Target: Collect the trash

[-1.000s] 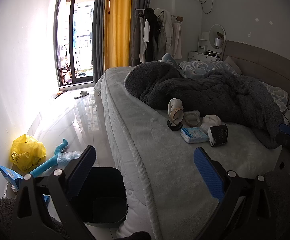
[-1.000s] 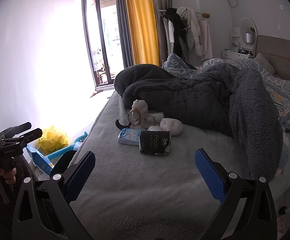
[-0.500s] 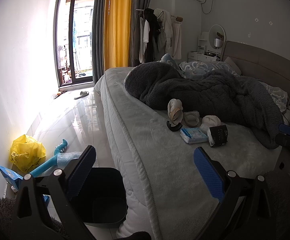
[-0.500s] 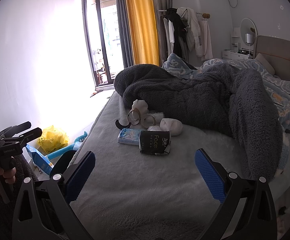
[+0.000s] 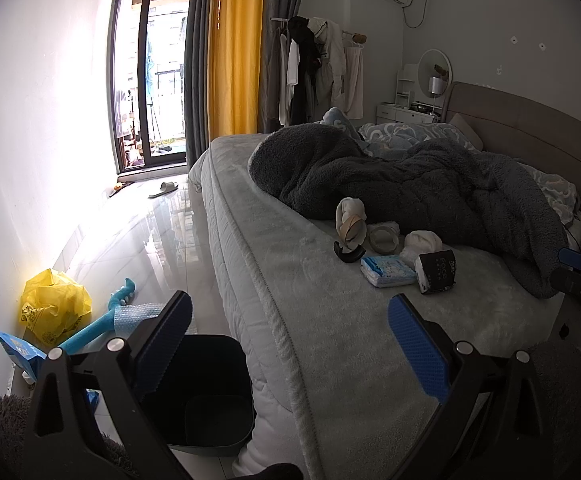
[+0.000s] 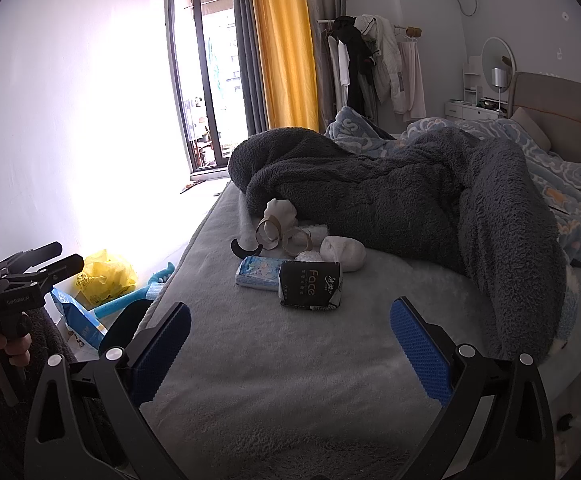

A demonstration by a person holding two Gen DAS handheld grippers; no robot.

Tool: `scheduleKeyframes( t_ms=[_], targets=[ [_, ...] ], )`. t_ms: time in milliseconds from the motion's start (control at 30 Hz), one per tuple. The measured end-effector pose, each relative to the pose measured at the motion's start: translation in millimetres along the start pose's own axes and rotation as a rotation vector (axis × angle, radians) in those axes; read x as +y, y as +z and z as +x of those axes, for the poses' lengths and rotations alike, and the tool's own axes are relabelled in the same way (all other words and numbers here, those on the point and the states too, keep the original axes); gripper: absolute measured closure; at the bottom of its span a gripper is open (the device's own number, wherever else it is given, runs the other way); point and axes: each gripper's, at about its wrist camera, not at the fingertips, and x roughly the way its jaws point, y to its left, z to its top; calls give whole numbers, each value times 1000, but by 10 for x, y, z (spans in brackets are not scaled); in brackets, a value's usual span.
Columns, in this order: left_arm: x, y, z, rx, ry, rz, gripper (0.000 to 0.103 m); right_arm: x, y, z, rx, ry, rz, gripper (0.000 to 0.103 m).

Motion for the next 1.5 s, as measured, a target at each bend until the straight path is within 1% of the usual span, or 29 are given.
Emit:
scheduleKeyframes(
  t_ms=[667,867,1033,1100,1167,1300,1467,1500],
  targets=[
    [2,0,-1,1,-3,-3,3,10,9,6,1,-3,-3,2],
    [-68,-45,-25,4,-3,12,3,4,9,70,19,-14,-9,2],
    [-154,-46,9,-7,-7,29,3,31,-7,120,55,-42,-13,2],
    [-142,-52,17,-6,-29,21,3,8,-2,120,69,-51,-7,2],
    [-118,-41,12,-11,-71,4,3,-12,-3,138,81,-67,-3,2],
    [-152,-10,28,-24,-75,23,3,-41,-28,208,105,-105,-4,2],
    [-167,-18,91,5,-87,22,3,25,18,354,153,-135,-37,2],
    [-172,-35,115,16,-90,26,3,32,34,393,160,-131,-36,2]
  ],
)
